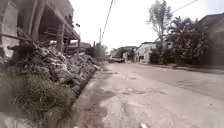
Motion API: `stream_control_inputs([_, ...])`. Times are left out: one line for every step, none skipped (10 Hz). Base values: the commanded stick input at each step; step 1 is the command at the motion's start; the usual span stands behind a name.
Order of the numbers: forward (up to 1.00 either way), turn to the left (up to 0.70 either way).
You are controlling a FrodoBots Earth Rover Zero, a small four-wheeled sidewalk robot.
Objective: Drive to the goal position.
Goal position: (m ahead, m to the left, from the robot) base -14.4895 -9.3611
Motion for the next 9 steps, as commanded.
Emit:
stream_control_inputs([0.04,0.0])
stream_control_inputs([0.04,0.0])
stream_control_inputs([0.04,0.0])
stream_control_inputs([0.04,0.0])
stream_control_inputs([0.04,0.0])
stream_control_inputs([0.04,0.0])
stream_control_inputs([0.04,0.0])
stream_control_inputs([0.04,0.0])
stream_control_inputs([0.04,0.0])
